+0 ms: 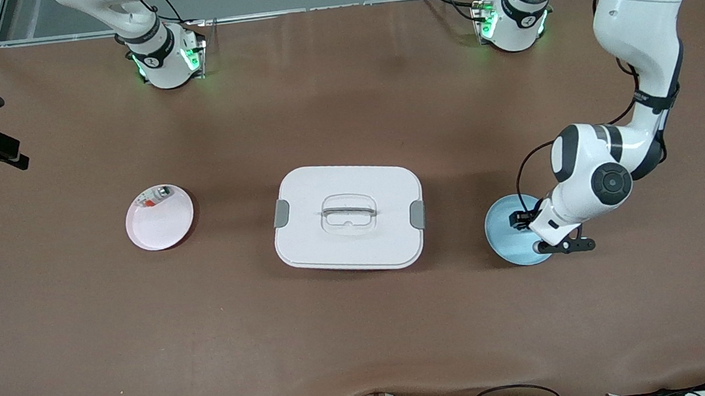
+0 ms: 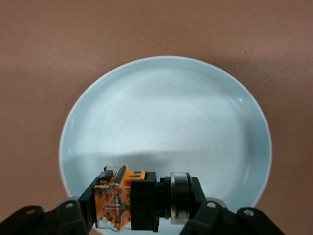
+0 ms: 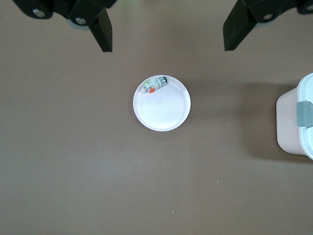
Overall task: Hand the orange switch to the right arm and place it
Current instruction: 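Close the left gripper on the orange switch and lift it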
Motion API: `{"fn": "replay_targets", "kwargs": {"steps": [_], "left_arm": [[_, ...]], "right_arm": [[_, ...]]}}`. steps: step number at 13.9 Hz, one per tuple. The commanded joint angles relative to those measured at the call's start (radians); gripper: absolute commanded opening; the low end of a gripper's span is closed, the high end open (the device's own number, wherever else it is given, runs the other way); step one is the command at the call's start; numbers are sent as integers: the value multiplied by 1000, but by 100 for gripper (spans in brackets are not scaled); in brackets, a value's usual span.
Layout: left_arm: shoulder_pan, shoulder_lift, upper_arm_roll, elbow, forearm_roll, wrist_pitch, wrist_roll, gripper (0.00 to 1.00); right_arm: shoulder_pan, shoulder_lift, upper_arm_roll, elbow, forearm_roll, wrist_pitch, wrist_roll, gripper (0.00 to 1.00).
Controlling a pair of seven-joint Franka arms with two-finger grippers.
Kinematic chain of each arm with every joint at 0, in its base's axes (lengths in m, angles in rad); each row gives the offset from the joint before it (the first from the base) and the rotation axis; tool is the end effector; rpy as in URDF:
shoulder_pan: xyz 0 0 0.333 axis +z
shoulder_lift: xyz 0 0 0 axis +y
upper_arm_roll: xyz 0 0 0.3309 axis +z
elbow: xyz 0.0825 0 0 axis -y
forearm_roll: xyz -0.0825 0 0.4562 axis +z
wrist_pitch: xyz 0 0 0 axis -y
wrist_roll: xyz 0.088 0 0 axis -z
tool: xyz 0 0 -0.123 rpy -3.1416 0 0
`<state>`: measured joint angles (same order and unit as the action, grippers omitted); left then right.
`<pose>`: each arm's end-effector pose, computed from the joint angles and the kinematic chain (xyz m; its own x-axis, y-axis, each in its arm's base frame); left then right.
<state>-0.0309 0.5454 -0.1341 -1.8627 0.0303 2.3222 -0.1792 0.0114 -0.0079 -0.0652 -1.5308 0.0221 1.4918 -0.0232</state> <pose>0.6778 -0.1106 0.1624 0.9961 0.0075 -0.0878 0.0105 -0.9994 0.0339 0.6150 -0.0304 0.6431 0.9991 -0.0288 -0.0306 -0.0295 -0.9993 -0.0233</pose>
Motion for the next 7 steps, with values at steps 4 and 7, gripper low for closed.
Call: {"fn": "replay_targets", "kwargs": {"steps": [4, 7], "left_arm": [[9, -188, -29, 43, -98, -272, -140, 28], [8, -226, -29, 163, -177, -449, -261, 27]], "right_arm": [[-7, -15, -4, -11, 4, -7, 5, 100], [-7, -15, -5, -9, 2, 2, 3, 100]]}}
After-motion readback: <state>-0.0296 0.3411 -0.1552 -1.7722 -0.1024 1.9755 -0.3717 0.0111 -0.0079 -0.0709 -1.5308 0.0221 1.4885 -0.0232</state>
